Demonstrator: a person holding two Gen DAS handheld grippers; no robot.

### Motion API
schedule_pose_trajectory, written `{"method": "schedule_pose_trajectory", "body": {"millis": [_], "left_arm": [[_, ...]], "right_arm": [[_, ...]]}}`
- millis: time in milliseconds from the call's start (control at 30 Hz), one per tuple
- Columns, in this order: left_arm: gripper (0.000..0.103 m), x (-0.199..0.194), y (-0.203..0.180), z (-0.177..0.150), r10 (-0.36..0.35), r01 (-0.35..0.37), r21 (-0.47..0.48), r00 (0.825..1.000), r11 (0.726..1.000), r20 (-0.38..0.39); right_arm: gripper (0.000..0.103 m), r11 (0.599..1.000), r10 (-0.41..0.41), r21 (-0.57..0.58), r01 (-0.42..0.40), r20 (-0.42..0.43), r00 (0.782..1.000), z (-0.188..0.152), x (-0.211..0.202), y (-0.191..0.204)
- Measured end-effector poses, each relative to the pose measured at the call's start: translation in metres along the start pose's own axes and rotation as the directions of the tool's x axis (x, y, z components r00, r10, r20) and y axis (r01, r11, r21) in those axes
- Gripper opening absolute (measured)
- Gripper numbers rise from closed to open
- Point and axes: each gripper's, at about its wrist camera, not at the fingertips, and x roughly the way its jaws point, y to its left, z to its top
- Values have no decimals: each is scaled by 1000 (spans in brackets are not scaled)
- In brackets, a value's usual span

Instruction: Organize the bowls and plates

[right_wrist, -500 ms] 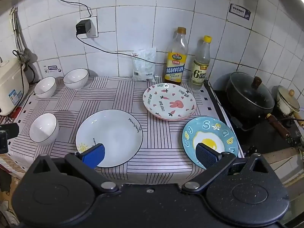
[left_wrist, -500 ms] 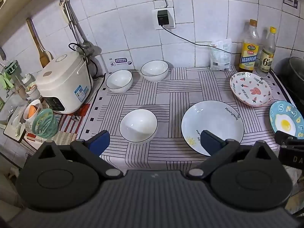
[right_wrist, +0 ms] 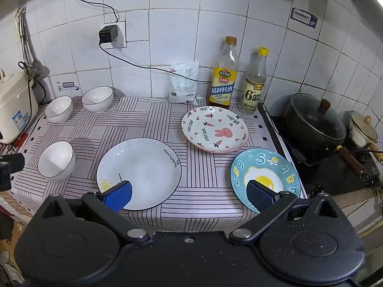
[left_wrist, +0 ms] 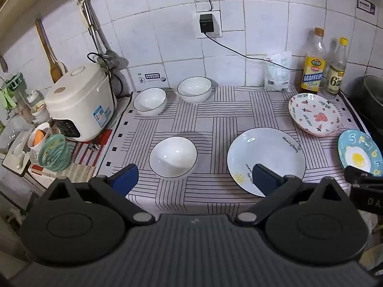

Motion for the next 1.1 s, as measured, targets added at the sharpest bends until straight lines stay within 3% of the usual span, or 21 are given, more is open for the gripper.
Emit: {"method": "schedule_pose_trajectory", "body": {"millis": [867,1100], "left_arm": [[103,7,-12,-4,-24,26,28,998,999,-55],[103,7,-12,-4,-4,3,-13,996,1000,-85]], "right_arm": [[103,999,-34,4,33,3,999,-10,1,-17],[103,999,-51,1,51,-11,999,-11,0,-22]]}}
